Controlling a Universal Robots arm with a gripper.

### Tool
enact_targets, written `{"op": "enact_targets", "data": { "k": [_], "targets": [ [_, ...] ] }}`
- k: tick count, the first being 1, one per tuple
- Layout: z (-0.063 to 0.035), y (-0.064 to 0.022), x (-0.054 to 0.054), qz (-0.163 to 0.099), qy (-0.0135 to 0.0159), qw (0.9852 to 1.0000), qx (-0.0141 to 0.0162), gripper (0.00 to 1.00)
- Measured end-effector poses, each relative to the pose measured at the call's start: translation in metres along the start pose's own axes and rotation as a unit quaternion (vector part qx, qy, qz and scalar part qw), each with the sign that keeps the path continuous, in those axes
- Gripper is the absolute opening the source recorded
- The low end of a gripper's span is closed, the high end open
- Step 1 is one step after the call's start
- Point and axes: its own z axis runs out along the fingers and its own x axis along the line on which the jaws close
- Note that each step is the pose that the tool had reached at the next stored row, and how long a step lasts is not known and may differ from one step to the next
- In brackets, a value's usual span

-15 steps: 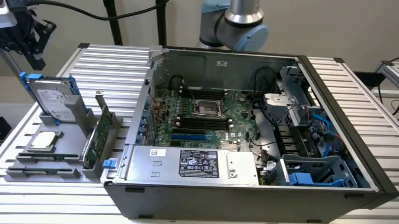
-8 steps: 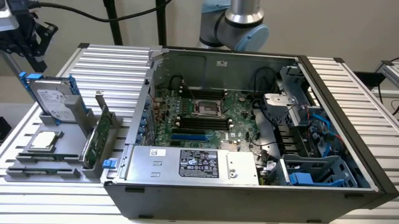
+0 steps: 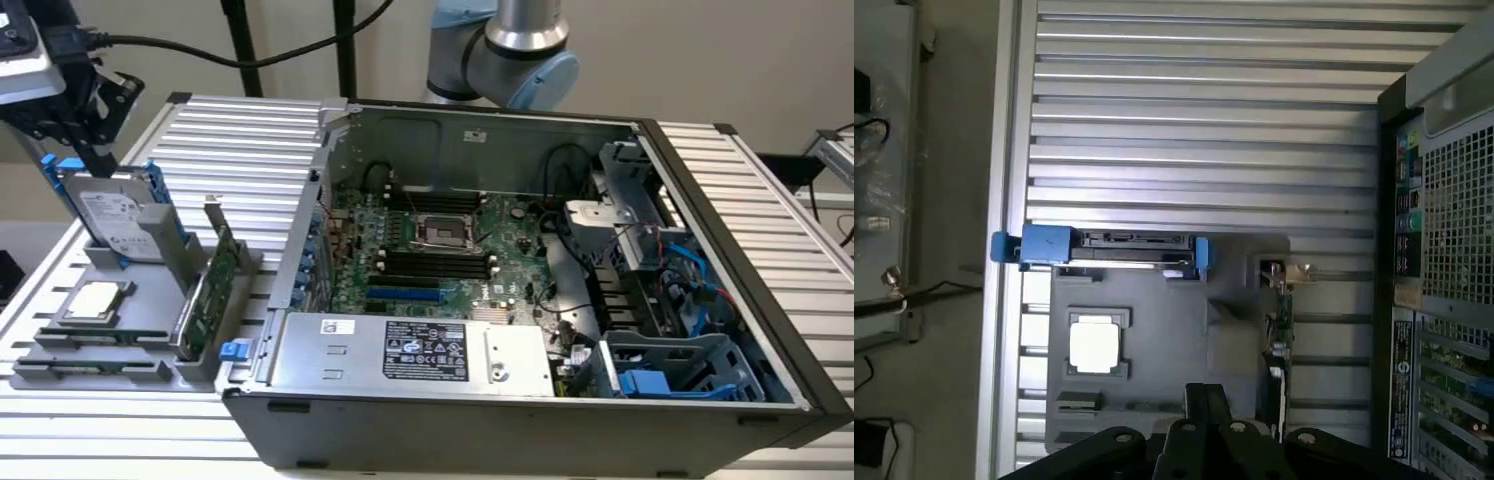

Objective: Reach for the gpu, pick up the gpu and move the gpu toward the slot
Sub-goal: 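Reach for the gpu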

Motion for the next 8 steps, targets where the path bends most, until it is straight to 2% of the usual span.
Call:
{"op": "enact_targets", "data": {
  "k": [8],
  "targets": [
    [0.0138,-0.0112,-0.028,0.000,-0.0017,1.0000,0.0001,0.11]
  ]
}}
